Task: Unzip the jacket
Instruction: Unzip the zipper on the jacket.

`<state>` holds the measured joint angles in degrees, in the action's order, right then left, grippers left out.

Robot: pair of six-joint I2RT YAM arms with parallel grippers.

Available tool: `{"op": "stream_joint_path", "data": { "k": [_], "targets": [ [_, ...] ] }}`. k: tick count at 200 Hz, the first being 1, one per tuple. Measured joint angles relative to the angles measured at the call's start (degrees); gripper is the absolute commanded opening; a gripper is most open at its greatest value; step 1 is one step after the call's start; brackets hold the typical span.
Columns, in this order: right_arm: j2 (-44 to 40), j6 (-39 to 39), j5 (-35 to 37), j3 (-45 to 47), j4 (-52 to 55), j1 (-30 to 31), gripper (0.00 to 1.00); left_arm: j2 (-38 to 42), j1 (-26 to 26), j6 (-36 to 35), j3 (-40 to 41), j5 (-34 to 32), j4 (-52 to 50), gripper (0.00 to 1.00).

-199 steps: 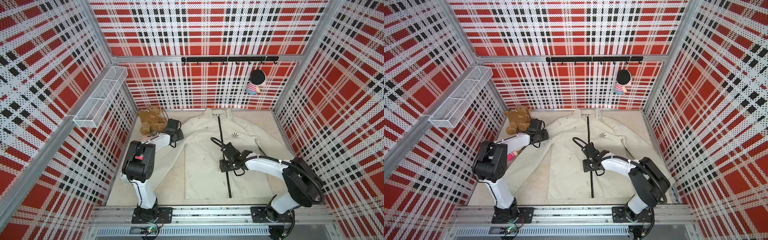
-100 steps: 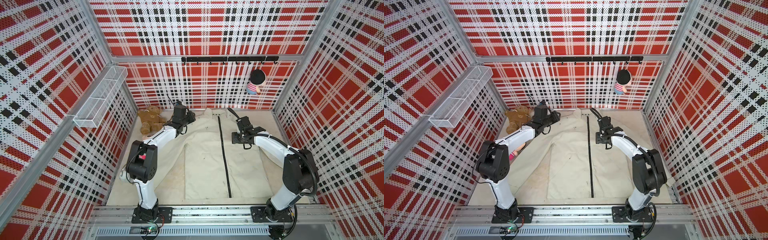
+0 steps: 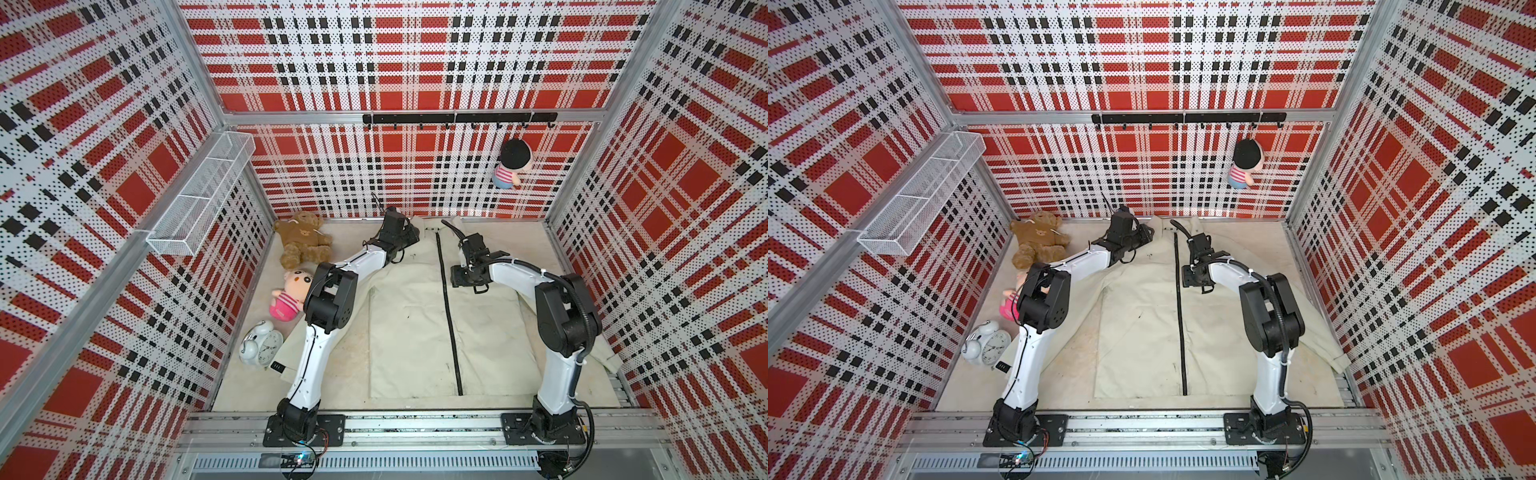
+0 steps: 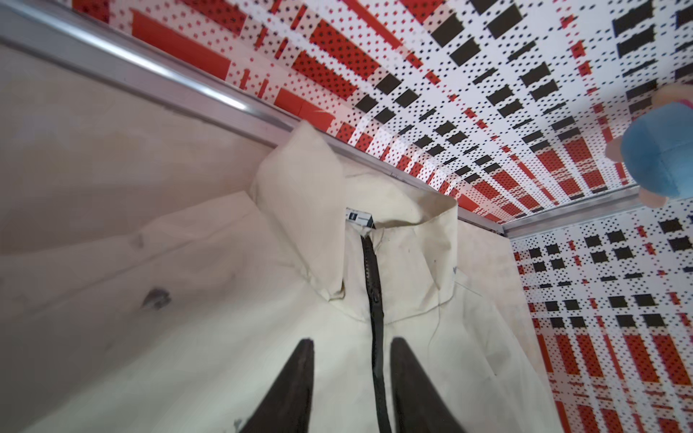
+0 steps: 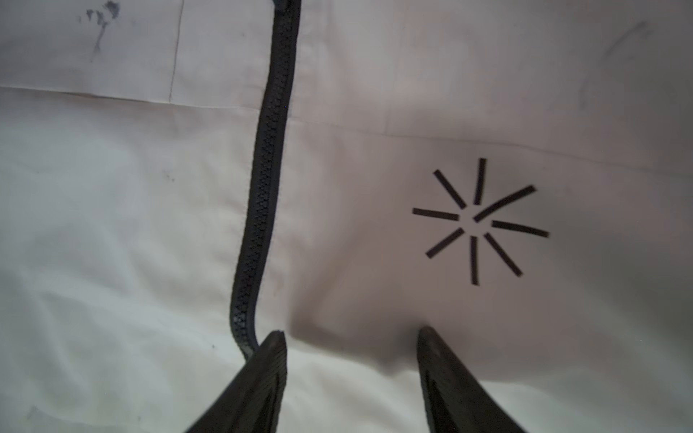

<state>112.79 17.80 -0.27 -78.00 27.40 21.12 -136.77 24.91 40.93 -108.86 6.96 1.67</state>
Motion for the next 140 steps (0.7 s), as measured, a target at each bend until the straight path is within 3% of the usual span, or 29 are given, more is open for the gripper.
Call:
{"op": "stream_joint_path", "data": {
  "k": [22, 52, 75, 106, 140],
  "targets": [
    [2.5, 0.5, -0.1, 0.0, -1.1, 1.5, 0.49, -3.5, -0.3, -2.2, -6.3, 2.5, 0.0, 1.00],
    [1.2, 1.6, -0.6, 3.7, -4.9, 2.0, 0.47, -9.0, -1.0, -9.6, -19.8, 4.0, -4.2, 0.98],
    [-2.1, 2.6, -1.5, 8.3, -7.2, 2.0, 0.56, -11.7, -1.5, -15.8, -27.8, 4.0, -8.5, 1.00],
    [-10.4, 3.1, -0.4, 13.9, -7.1, 2.0, 0.61, -12.4, -1.9, -18.4, -29.2, 4.2, -12.2, 0.97],
    [-20.3, 2.7, 2.4, 13.5, -7.3, 1.9, 0.62, -18.3, -1.2, -16.7, -32.8, 4.6, -15.9, 0.95]
  ]
}}
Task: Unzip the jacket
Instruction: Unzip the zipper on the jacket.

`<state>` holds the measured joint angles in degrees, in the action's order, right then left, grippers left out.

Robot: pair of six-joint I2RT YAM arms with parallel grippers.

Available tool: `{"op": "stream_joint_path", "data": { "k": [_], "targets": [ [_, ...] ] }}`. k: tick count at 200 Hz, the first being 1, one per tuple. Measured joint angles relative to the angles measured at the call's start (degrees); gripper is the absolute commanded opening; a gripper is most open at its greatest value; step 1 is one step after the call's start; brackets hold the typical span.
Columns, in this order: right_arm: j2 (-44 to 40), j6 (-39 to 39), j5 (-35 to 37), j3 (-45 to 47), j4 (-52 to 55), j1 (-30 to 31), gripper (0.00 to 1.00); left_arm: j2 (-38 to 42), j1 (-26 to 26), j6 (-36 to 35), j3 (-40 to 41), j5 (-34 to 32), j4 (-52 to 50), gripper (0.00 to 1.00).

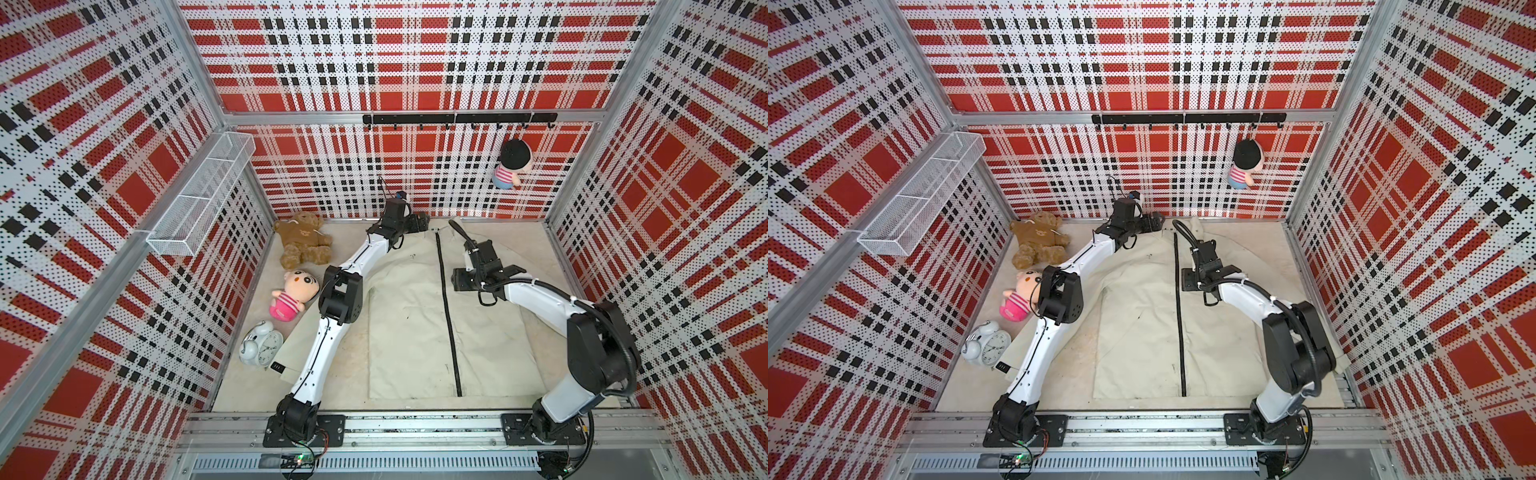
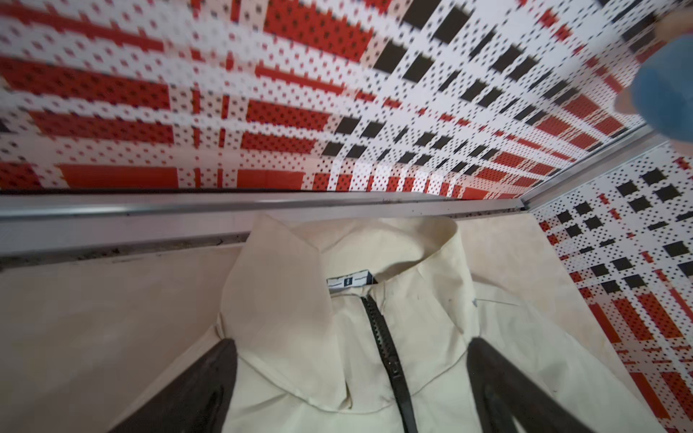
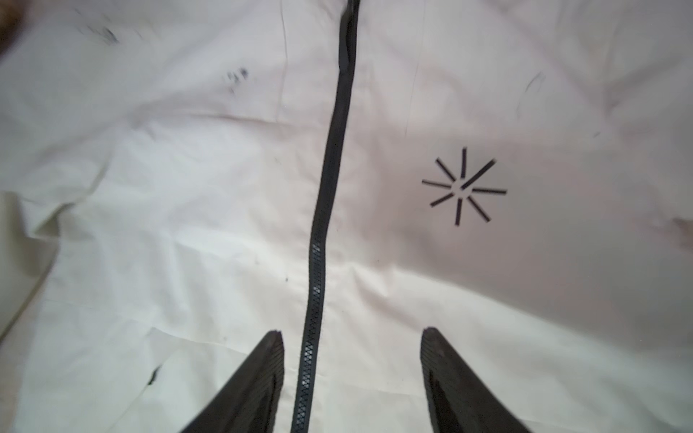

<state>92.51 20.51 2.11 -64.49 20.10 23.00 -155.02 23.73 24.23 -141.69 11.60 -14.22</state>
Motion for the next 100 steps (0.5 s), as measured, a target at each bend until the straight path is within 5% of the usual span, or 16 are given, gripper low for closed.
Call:
{"op": "stream_joint_path", "data": {
  "k": [37, 77, 100],
  "targets": [
    [-4.4, -0.3, 1.8, -0.6, 0.0, -0.3, 0.62, -5.4, 2.0, 5.1, -1.7, -2.4, -2.2, 0.88],
    [-4.9, 0.3, 2.4, 3.7, 0.3, -0.3, 0.60, -5.9, 3.4, 10.4, -2.1, -6.9, -2.6, 0.66],
    [-5.1, 0.7, 2.8, 5.8, 1.0, -0.3, 0.59, -6.2, 3.6, 12.9, -2.1, -8.7, -2.6, 0.30]
  ]
}}
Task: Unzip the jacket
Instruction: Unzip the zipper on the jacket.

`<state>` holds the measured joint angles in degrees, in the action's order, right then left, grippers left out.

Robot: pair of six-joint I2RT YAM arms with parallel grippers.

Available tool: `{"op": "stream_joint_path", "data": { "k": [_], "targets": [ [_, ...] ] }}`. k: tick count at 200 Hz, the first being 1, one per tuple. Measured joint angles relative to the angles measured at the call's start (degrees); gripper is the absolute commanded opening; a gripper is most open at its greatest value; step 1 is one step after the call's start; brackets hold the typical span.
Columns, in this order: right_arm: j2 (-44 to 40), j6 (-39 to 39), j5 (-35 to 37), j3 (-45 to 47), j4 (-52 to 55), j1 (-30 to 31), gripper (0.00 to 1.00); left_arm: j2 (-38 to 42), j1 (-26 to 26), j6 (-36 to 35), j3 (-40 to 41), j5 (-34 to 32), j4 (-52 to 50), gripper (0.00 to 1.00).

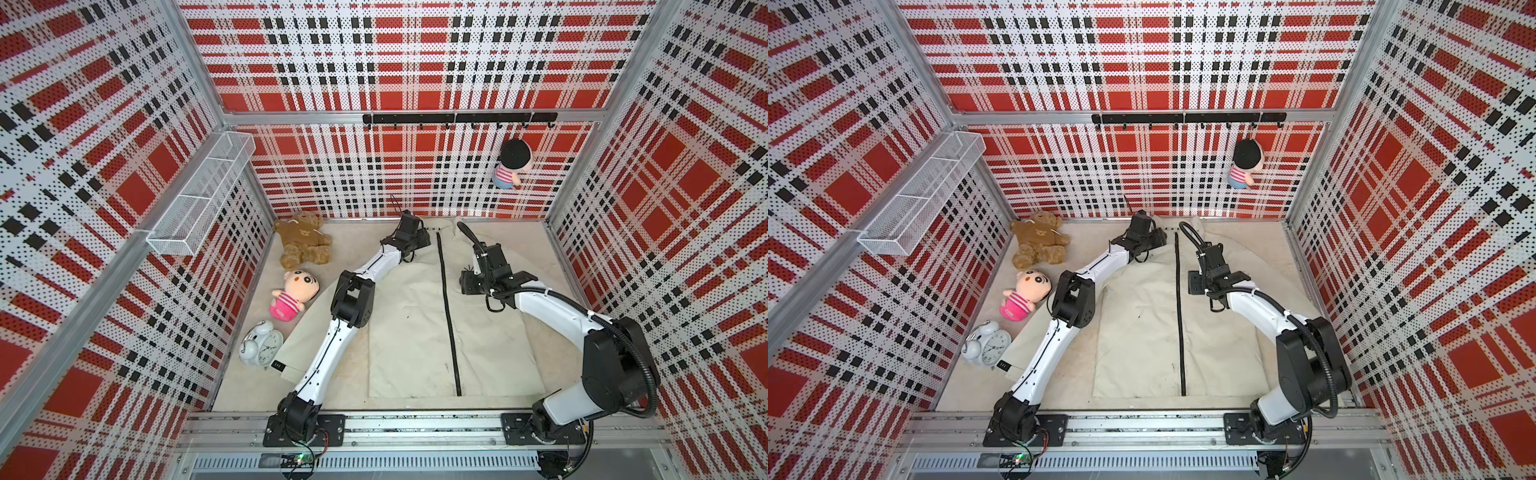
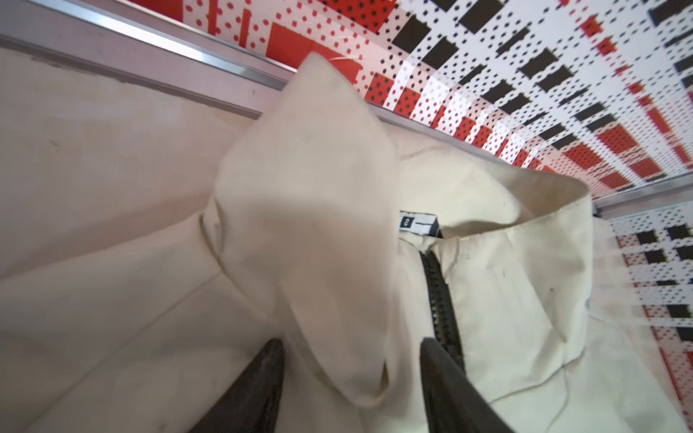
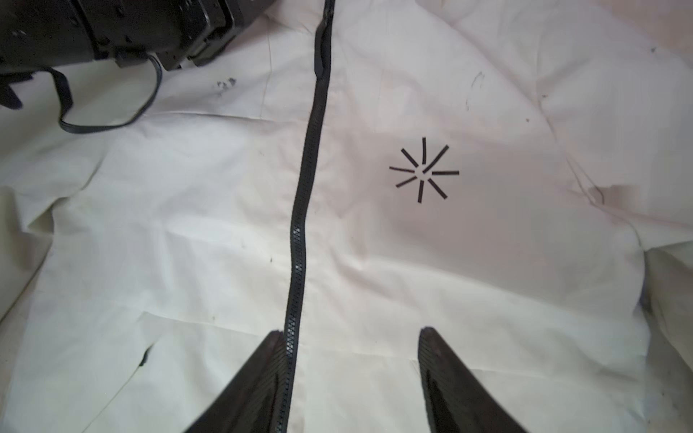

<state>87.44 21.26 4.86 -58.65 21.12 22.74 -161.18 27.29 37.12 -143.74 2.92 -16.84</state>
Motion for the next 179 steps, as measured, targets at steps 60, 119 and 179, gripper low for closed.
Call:
{"op": "stream_joint_path", "data": {
  "k": [60, 119, 179],
  "targets": [
    [-1.0, 0.7, 1.8, 1.4, -3.1, -0.2, 0.58, 4.6, -0.2, 3.8, 12.8, 4.1, 12.3, 0.00],
    [1.0, -0.3, -7.2, 2.1, -17.9, -5.7, 0.63, 20.5, -1.1, 5.0, 33.7, 15.4, 31.9, 0.00],
    [12.2, -3.8, -26.1, -0.3, -35.3, -11.6, 0.70, 31.0, -3.9, 11.0, 54.0, 29.0, 59.9, 0.00]
  ]
}}
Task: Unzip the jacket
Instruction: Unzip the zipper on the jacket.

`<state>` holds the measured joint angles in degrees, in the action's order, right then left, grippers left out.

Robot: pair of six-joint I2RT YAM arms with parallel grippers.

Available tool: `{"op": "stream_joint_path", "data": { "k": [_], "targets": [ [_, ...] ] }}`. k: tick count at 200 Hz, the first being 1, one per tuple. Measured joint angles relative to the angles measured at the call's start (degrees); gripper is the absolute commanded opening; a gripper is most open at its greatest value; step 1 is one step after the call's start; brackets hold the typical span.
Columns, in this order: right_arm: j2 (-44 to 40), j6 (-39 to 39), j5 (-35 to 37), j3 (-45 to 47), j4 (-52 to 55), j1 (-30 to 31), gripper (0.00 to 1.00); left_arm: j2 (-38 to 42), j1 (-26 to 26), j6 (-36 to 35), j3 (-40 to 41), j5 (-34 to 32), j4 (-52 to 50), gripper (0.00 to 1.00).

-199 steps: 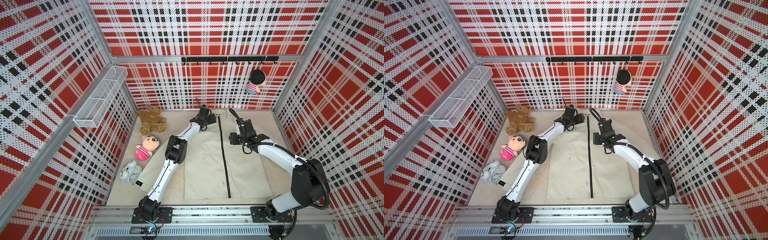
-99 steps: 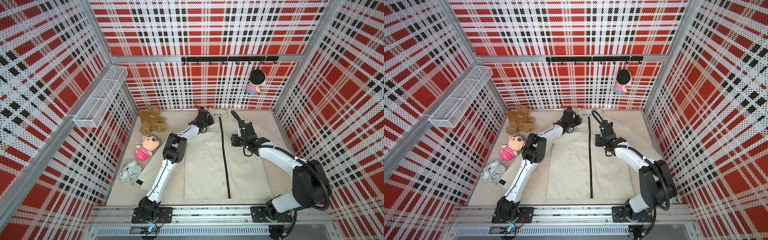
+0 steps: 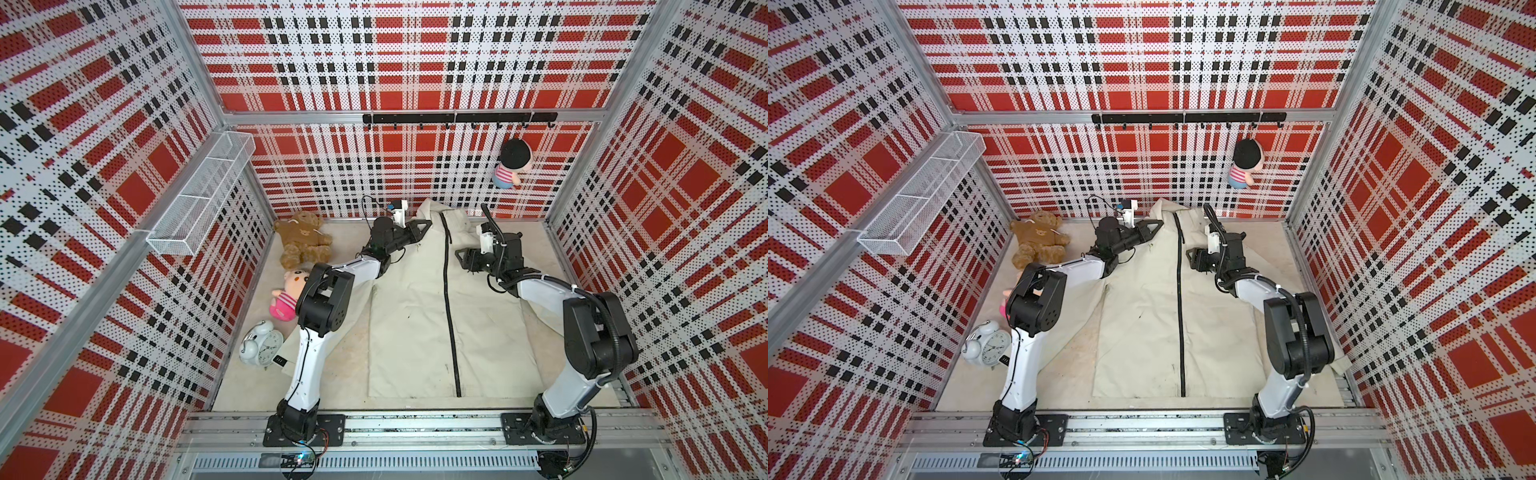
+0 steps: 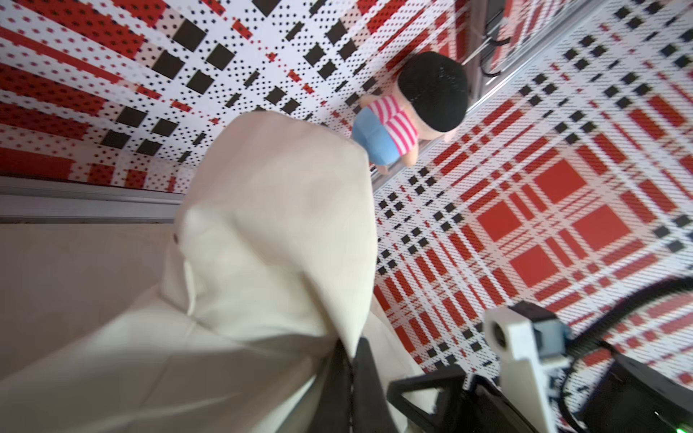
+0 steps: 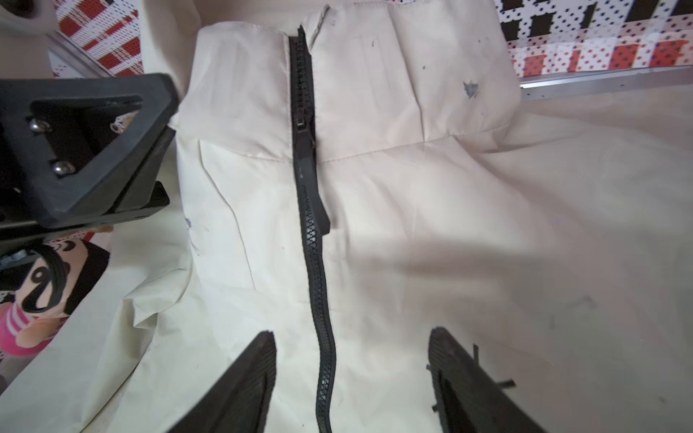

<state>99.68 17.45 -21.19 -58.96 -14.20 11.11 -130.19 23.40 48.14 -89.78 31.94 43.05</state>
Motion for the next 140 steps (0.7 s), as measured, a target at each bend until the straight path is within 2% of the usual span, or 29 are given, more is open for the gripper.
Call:
{"op": "stream_joint_path", "data": {
  "k": [27, 61, 103, 140],
  "targets": [
    [1.6, -1.5, -6.2, 1.4, -7.5, -0.9, 0.70, 0.4, -0.9, 0.6, 4.2, 4.0, 4.9, 0.00],
    [2.1, -1.7, -12.4, 1.4, -13.2, -0.8, 0.62, 2.1, -0.7, -0.4, 7.2, 6.1, 6.4, 0.00],
    [2.4, -3.8, -10.5, 0.4, -10.6, 0.5, 0.49, 4.5, 0.1, -1.9, 8.9, 7.1, 7.3, 0.00],
    [3.0, -5.2, -6.8, -2.6, -6.1, 0.9, 0.46, 6.0, 0.4, -2.6, 10.0, 7.6, 7.5, 0.00]
  ]
}}
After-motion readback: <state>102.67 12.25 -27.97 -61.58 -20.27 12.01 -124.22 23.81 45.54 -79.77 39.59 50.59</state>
